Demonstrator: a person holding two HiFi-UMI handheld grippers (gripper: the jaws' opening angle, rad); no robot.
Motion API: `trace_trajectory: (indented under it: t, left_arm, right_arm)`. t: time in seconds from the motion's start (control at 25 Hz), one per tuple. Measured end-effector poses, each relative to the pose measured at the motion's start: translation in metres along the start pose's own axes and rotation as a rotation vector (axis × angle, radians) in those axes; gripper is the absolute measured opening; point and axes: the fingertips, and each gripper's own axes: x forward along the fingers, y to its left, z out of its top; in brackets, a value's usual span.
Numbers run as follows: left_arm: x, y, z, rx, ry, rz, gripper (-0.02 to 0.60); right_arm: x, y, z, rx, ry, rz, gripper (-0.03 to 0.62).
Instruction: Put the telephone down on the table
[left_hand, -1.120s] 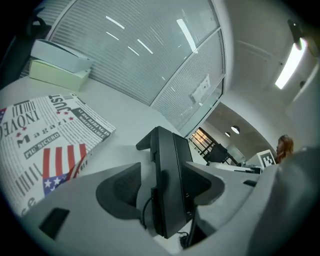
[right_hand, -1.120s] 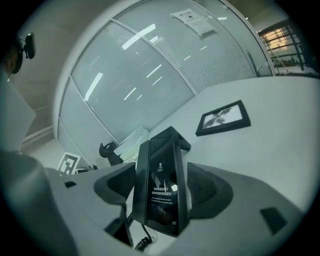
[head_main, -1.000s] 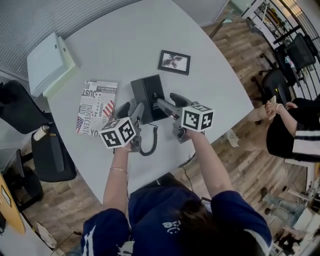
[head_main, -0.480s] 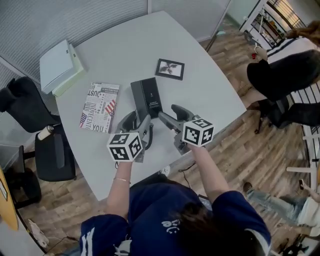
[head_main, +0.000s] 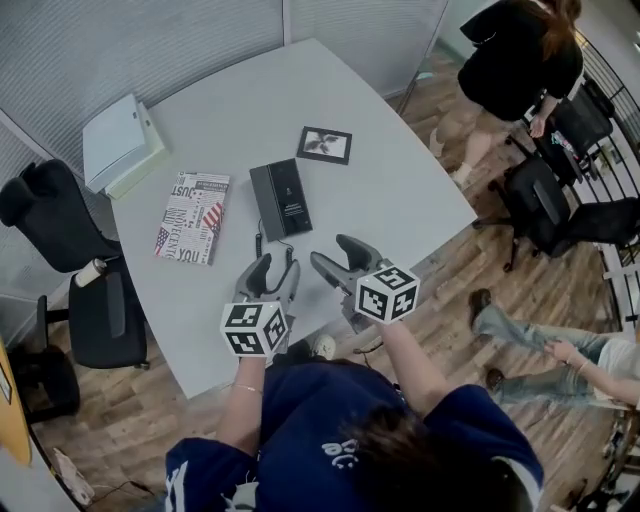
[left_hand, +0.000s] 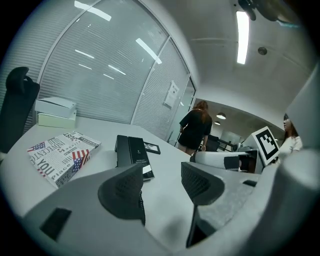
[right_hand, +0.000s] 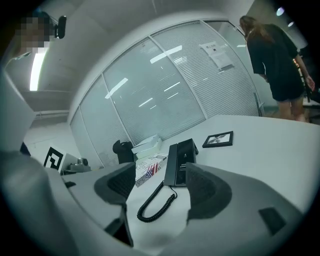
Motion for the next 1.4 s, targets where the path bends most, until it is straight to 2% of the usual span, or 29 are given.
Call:
trace_trajectory:
  t: [0.4,0.56,0.64,0.84,0.92,1.4]
  left_arm:
    - [-0.019,-0.022,-0.020,0.016,0.008,-0.006,0.235]
    - [-0.024,-0.027,-0.022,0.049,0.009,-0.007,0.227]
    - [-0.027,-0.027,-0.021,0.056,-0.001,0.008,0.151]
    - [-0.033,-0.027,-0.020,0.088,-0.013,0.032,0.042]
    - [-0.034,-0.026,-0.021,0.089,-0.010,0.043,0.005]
    - [-0.041,-0.030,-0.022,0.100,-0.003,0.010,0.005]
  right_arm:
    - [-0.021,0.014,-0.026,-0.031,0.036,-0.004,0.316]
    - [-0.026,0.016,-0.029,-0.065,0.037,-0.024,0.262]
    - [-0.028,0.017,-0.030,-0.077,0.032,-0.032,0.219]
    - [-0.031,0.019,-0.031,-0.087,0.015,-0.050,0.060]
    - [-0.031,0.020,-0.033,-0.082,0.013,-0.051,0.021]
    - [-0.035,0.023,-0.037,-0.109,0.011,-0.103,0.009]
